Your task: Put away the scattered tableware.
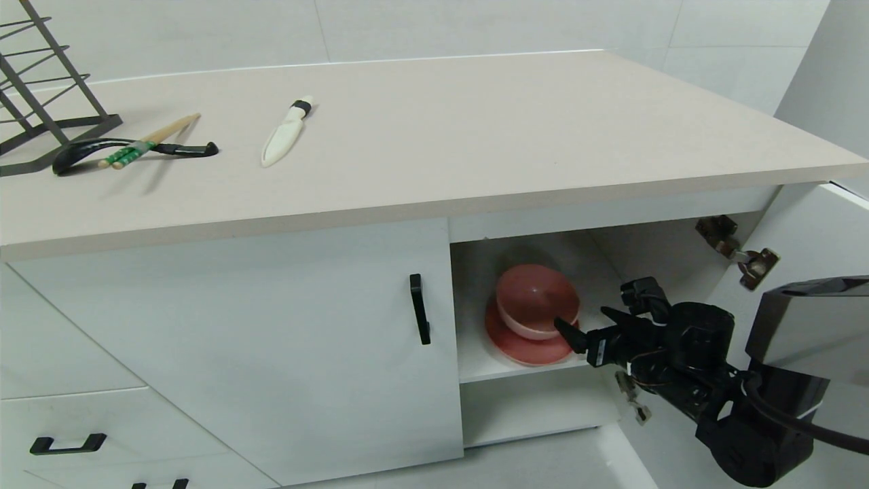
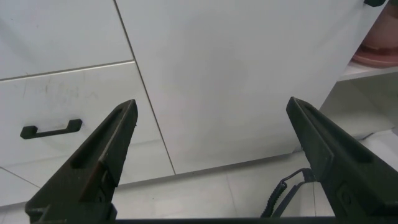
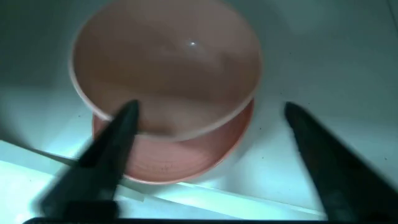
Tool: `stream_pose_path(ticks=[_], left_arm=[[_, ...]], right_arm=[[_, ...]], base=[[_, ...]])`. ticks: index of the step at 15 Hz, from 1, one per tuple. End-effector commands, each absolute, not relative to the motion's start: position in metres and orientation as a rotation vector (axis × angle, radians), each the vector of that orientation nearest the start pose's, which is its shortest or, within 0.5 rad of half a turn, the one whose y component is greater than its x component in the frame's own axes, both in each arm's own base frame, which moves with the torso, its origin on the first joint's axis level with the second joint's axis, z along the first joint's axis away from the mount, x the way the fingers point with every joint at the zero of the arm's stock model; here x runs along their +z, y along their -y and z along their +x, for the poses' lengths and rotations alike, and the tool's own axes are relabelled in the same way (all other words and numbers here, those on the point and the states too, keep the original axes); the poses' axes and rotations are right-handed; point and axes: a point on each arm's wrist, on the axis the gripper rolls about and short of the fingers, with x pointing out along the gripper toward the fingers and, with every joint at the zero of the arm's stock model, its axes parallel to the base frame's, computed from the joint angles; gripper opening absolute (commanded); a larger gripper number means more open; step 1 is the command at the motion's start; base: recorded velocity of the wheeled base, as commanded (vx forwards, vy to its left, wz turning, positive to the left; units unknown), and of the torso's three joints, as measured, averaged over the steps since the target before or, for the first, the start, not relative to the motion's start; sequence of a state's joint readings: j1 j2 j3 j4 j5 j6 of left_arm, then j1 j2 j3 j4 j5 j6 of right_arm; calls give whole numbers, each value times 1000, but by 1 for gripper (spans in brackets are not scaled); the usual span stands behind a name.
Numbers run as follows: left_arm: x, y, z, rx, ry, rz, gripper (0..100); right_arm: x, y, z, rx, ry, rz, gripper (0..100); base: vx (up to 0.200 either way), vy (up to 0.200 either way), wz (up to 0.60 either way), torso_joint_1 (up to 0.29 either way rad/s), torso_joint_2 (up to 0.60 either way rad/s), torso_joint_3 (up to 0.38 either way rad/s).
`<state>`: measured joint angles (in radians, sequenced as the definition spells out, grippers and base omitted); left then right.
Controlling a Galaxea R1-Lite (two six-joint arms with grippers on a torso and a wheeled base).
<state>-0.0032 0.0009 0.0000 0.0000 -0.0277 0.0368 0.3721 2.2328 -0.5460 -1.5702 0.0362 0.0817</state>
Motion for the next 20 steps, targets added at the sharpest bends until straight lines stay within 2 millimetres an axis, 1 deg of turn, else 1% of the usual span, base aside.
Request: stream_pose_path(ticks=[1,3,5,7,8,9,10,12,13,14,15,16,17,19,20], left_arm=[[76,1,-23,-31,-1,37,100],[76,1,-23,-31,-1,37,100],[76,1,-23,-31,-1,37,100],[76,1,-23,-31,-1,35,100],[76,1,-23,-31,-1,35,100],[76,1,-23,-31,-1,35,100],[76,1,-23,-31,-1,29,100],[76,1,-23,-29,-1,21,100],[76,1,-23,-29,-1,21,100],[76,1,-23,-29,-1,21,100],[76,1,-23,-29,-1,21,100],[76,1,-23,-29,-1,21,100],[76,1,-23,-29,-1,21,100],[76,1,-23,-26,-1,21,100],[76,1,-23,-26,-1,23,100]], right_arm=[[45,-131,315,424,-122,47,100],[50,-135,311,443,-102,11,100],[62,-137,302,459,-68,-28,100],[77,-139,283,490,-46,-38,100],[90,-140,261,525,-35,-38,100],[98,-138,246,543,-26,-38,100],[107,-132,226,559,-20,-39,100],[117,-115,195,563,-4,-65,100],[120,-108,183,563,4,-68,100],[125,-96,162,563,22,-71,100],[130,-88,150,557,50,-74,100],[145,-81,141,537,134,-54,100],[152,-75,135,521,174,-45,100],[158,-58,117,475,168,-63,100],[158,-56,114,471,156,-66,100]], base=[[0,0,0,0,0,0],[0,0,0,0,0,0],[0,0,0,0,0,0],[0,0,0,0,0,0],[0,0,0,0,0,0],[0,0,0,0,0,0],[0,0,0,0,0,0],[0,0,0,0,0,0],[0,0,0,0,0,0],[0,0,0,0,0,0],[0,0,0,0,0,0],[0,0,0,0,0,0],[0,0,0,0,0,0],[0,0,0,0,0,0],[0,0,0,0,0,0]])
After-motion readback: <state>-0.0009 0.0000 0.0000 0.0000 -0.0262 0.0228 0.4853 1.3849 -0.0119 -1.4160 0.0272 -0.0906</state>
